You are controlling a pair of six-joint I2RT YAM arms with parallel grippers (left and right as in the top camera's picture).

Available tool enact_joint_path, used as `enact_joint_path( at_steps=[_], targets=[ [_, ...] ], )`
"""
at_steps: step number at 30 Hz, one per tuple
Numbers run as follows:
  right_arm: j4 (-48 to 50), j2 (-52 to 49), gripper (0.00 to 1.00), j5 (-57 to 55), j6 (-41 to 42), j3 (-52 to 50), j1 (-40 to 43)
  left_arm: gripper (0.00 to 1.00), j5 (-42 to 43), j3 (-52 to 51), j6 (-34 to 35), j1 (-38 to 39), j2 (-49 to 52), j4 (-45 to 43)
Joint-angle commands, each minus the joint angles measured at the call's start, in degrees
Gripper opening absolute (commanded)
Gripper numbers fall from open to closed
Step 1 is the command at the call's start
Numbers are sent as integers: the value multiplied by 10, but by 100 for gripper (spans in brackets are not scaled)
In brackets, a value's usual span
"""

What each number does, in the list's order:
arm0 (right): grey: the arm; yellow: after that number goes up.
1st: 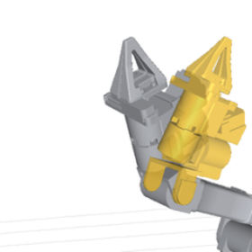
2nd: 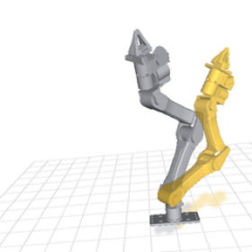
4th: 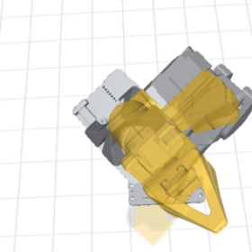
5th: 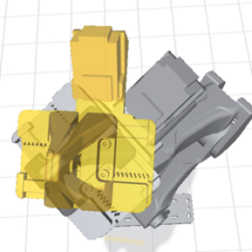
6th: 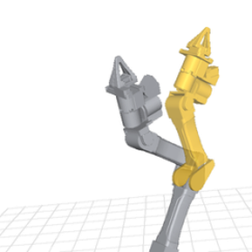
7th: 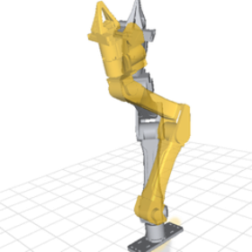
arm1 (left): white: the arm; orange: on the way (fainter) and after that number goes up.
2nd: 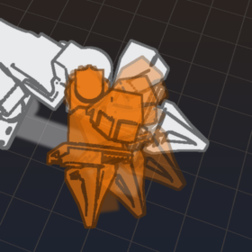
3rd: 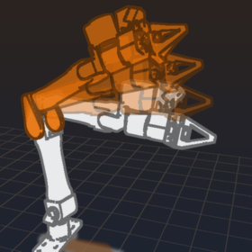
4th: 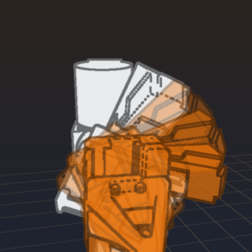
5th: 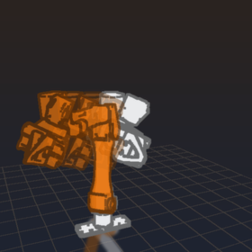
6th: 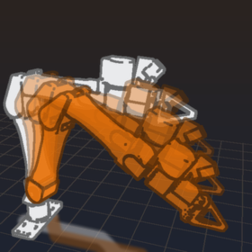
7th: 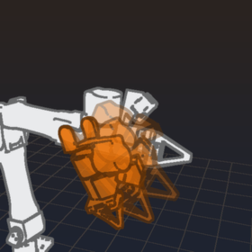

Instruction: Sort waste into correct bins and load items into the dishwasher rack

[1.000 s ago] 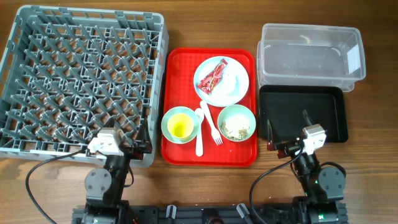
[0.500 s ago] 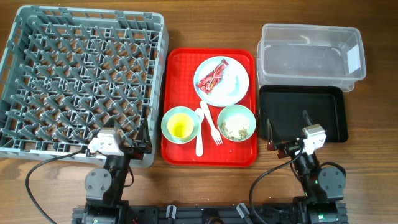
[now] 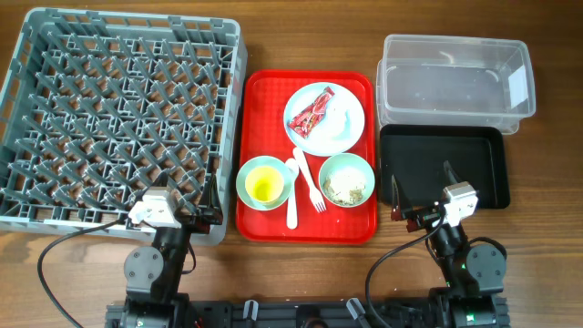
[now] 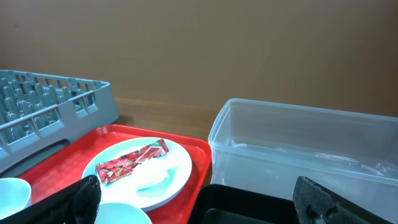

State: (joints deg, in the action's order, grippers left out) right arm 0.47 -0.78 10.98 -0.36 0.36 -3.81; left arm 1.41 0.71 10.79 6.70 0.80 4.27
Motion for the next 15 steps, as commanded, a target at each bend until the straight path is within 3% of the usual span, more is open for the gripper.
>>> enact_joint_path(
  at_steps=[1, 4, 8, 12, 15],
  targets=[
    [7, 5, 100, 9, 3, -1, 0, 100, 6, -4, -10, 2, -2, 0],
    [-10, 2, 100, 9, 78, 11, 0, 100, 4, 9, -9, 2, -1, 14],
    [-74, -49, 100, 9, 99, 77, 0, 100, -21, 94, -9, 2, 60, 99],
    [-136, -169, 100, 9, 94, 186, 0, 100, -36, 208, -9, 2, 184, 188],
    [-229, -326, 100, 11, 93, 327, 0, 100, -47, 329, -3, 2, 320, 281]
  ],
)
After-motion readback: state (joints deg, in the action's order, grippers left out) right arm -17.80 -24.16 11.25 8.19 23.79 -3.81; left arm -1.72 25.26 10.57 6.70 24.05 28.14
